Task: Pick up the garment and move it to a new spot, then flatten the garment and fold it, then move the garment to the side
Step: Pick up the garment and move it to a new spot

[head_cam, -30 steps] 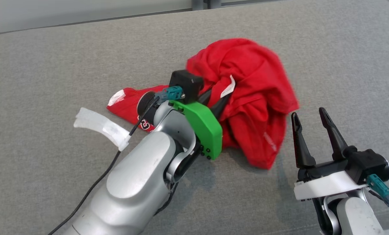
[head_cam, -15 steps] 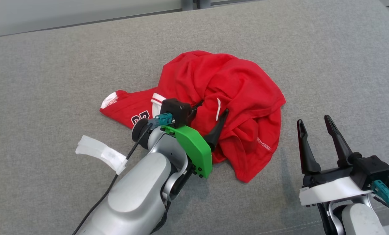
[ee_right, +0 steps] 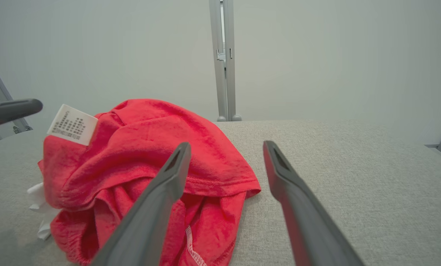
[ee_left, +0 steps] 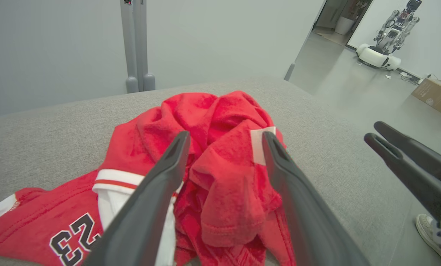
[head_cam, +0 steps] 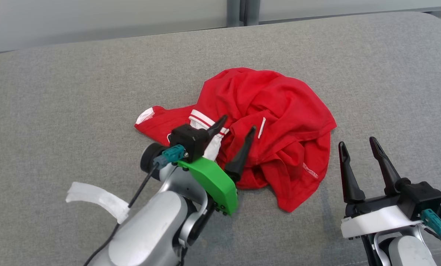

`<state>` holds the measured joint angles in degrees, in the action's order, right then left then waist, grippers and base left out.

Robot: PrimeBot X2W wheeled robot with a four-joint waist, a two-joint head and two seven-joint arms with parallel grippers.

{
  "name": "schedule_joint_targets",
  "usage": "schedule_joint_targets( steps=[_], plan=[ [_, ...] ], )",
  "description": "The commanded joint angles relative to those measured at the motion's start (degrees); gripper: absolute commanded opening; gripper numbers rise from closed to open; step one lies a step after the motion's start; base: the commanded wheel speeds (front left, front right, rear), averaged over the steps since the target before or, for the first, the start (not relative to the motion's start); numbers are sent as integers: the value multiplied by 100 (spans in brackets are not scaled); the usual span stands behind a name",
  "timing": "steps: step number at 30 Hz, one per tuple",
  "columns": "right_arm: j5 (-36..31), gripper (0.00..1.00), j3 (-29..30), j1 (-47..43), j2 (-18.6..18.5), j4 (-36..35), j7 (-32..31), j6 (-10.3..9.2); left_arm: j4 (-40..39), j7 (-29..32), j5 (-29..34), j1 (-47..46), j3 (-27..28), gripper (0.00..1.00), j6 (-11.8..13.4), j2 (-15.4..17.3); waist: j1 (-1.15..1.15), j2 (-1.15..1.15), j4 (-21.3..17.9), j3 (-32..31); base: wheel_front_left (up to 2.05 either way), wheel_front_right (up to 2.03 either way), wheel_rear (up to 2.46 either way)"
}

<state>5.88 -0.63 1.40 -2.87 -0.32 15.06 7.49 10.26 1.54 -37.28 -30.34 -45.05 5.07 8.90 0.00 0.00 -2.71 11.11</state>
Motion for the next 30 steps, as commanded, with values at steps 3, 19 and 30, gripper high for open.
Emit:
schedule_joint_targets(
  steps=[3, 19, 30],
  plan=[
    [-33, 100, -90, 72, -7, 26, 18, 0, -117, 156, -81, 122, -138, 100, 7, -68, 0, 0, -57, 33, 0, 0, 0],
    [50, 100, -140, 100, -8, 47, 18, 0, 1259, 204, 29, -276, -282, 0, -111, -135, 0, 0, -620, 113, 0, 0, 0],
    [121, 100, 9, -115, -8, 28, 18, 0, -166, 446, 239, -924, -88, 0, -49, 390, 0, 0, -524, -38, 0, 0, 0]
  ],
)
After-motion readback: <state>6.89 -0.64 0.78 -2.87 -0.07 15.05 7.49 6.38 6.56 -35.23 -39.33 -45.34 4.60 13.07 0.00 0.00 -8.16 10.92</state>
